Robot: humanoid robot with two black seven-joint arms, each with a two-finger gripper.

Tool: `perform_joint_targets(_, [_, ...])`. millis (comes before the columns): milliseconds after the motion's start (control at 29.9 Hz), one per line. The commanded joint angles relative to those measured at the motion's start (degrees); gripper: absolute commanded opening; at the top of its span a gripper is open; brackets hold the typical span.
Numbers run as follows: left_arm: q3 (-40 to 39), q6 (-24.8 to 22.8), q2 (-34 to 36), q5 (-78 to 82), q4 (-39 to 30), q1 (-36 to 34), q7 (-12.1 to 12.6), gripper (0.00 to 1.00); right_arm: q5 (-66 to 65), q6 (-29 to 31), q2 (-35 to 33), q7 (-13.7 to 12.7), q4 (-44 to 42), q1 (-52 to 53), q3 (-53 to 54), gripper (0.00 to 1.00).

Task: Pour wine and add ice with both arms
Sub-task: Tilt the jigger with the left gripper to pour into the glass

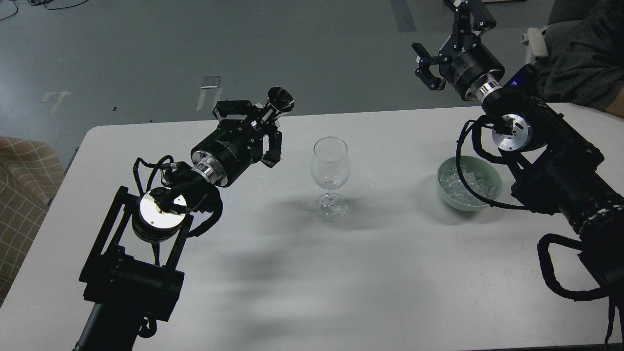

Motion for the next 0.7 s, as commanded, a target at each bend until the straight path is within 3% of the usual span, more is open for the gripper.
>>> perform_joint_targets(0, [2.2,1.1,0.0,2.2,0.0,-0.8,0.1,0.00,0.0,0.0,0.0,0.0,0.0,-0.1,0.0,1.00])
perform_joint_targets(167, [3.4,1.9,0.0,4.8,0.0,-0.9,1.7,0.00,0.0,0.0,0.0,0.0,0.1,-0.6,0.0,1.00])
perform_joint_targets(668, [8.2,3.5,0.0,12.3,0.0,-2.8,1.9,0.00,0.1,0.0,0.0,0.1,0.1,-1.1,0.0,1.00])
